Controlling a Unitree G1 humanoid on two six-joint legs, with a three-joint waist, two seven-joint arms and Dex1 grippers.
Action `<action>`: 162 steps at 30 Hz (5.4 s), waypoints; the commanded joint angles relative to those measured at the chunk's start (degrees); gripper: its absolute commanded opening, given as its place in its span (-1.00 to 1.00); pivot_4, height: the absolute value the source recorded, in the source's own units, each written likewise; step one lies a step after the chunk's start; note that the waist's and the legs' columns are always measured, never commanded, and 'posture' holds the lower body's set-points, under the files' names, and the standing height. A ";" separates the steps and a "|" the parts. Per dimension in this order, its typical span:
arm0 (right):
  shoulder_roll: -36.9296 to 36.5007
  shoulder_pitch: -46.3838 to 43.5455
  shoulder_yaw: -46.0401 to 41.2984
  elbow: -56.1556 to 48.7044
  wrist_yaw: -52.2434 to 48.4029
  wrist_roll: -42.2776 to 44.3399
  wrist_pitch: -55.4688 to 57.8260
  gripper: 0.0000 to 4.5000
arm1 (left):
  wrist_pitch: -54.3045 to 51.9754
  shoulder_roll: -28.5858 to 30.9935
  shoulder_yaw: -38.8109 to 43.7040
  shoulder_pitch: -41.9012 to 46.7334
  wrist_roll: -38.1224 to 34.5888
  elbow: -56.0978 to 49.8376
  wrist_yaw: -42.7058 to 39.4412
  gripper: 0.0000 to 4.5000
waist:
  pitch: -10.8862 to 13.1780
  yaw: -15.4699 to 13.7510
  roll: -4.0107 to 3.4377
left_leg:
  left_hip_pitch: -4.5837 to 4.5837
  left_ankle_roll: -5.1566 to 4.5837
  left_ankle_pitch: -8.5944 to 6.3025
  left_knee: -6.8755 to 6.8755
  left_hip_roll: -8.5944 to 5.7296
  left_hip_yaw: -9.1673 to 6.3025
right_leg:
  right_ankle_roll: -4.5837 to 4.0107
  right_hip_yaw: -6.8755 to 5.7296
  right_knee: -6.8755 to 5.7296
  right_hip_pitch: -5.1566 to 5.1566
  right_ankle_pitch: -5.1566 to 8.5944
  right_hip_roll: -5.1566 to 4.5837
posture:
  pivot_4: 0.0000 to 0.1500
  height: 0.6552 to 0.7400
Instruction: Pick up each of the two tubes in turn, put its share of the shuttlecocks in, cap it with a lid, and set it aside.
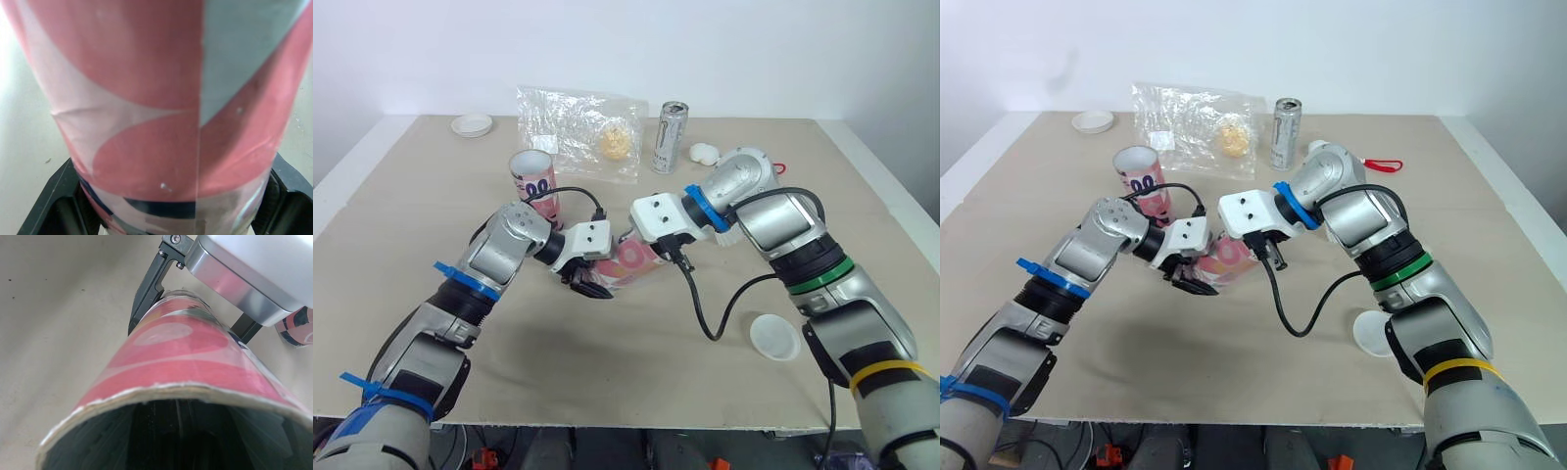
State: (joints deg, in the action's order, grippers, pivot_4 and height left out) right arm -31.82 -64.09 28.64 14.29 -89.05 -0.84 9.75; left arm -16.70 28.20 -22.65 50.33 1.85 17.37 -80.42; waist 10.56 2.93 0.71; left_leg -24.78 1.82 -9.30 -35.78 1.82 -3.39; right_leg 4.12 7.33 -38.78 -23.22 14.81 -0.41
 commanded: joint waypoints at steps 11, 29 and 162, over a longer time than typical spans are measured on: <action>-8.74 -2.82 -6.27 -7.70 -3.36 9.86 8.98 -0.99 | 0.15 -0.74 -0.50 -0.87 -1.02 -1.09 0.14 0.45 | 0.01 -0.20 -0.01 | -0.18 0.01 -0.01 0.01 -0.11 -0.15 | 0.04 -0.03 -0.14 -0.08 0.27 -0.05 | 1.00 1.00; -21.84 23.18 -45.06 -32.55 20.72 30.97 44.24 -0.99 | 8.93 -8.72 9.77 -10.44 -10.41 -1.25 9.13 0.45 | 0.04 -0.72 0.04 | -0.40 0.00 -0.01 0.00 -0.26 -0.23 | -0.07 -0.28 -0.12 -0.11 0.31 -0.34 | 1.00 1.00; -14.28 5.88 -12.96 -21.12 6.00 17.72 15.39 -0.99 | 24.78 -14.54 4.21 -24.92 -8.81 6.56 19.73 0.45 | -0.33 -0.19 0.23 | 0.03 -0.08 0.05 0.13 -0.15 0.66 | 0.06 -0.04 0.72 0.18 -0.06 -0.69 | 1.00 1.00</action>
State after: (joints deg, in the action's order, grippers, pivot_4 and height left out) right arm -46.06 -56.80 15.91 -6.75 -82.40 17.43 26.28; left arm 10.74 12.30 -18.11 27.15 -9.18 21.24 -61.82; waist 10.23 2.74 0.95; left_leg -24.74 1.74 -9.25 -35.65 1.67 -2.73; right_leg 4.18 7.29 -38.06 -23.04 14.75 -1.10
